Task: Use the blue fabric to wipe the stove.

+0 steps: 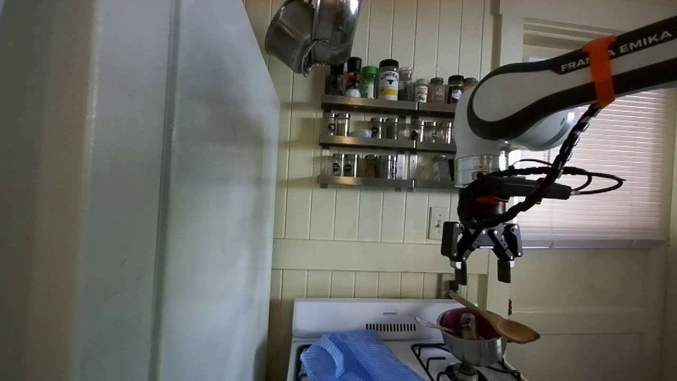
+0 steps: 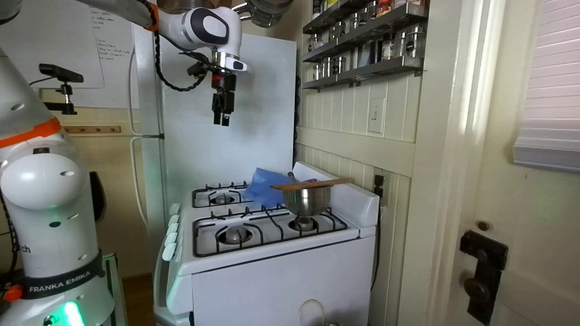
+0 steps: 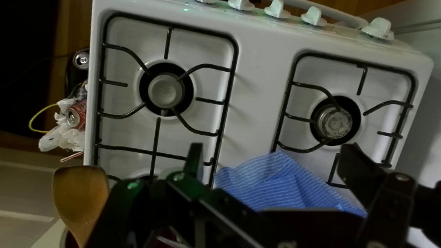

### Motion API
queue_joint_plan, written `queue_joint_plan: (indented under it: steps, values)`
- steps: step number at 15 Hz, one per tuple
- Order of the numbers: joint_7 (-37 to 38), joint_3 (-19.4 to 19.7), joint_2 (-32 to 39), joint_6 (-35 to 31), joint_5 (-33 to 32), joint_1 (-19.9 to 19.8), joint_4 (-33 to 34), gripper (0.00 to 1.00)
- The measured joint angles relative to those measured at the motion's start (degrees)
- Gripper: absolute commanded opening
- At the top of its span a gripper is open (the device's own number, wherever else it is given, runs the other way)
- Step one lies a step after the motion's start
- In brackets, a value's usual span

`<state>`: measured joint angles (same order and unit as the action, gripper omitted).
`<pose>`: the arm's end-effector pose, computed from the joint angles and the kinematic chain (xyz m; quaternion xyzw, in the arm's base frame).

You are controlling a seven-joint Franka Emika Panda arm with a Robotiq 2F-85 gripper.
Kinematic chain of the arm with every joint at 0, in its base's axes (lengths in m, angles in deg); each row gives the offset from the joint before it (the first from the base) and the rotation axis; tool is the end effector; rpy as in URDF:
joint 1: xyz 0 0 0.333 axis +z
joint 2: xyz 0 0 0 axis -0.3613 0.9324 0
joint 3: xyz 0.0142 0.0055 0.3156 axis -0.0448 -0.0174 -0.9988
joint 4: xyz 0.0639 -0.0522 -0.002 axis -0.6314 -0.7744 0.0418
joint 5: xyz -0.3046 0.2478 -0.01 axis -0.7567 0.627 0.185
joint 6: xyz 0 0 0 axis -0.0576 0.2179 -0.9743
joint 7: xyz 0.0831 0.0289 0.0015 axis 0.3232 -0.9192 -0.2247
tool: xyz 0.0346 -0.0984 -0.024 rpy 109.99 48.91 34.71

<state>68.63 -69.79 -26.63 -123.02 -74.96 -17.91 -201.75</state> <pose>0.4053 0.1107 0.5727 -0.9978 0.0494 0.0435 0.0002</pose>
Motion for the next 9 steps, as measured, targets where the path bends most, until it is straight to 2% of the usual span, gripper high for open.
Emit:
queue_joint_plan:
  steps: [3,7,9]
  values:
    - [3.1,-0.3,0.3,0.0,-3.6,-0.6,-0.6,1.00]
    - [8.1,-0.4,1.4,1.4,-12.2,-2.7,-3.3,1.00]
    - [10.3,0.1,1.8,1.6,-13.9,-4.0,-4.4,1.00]
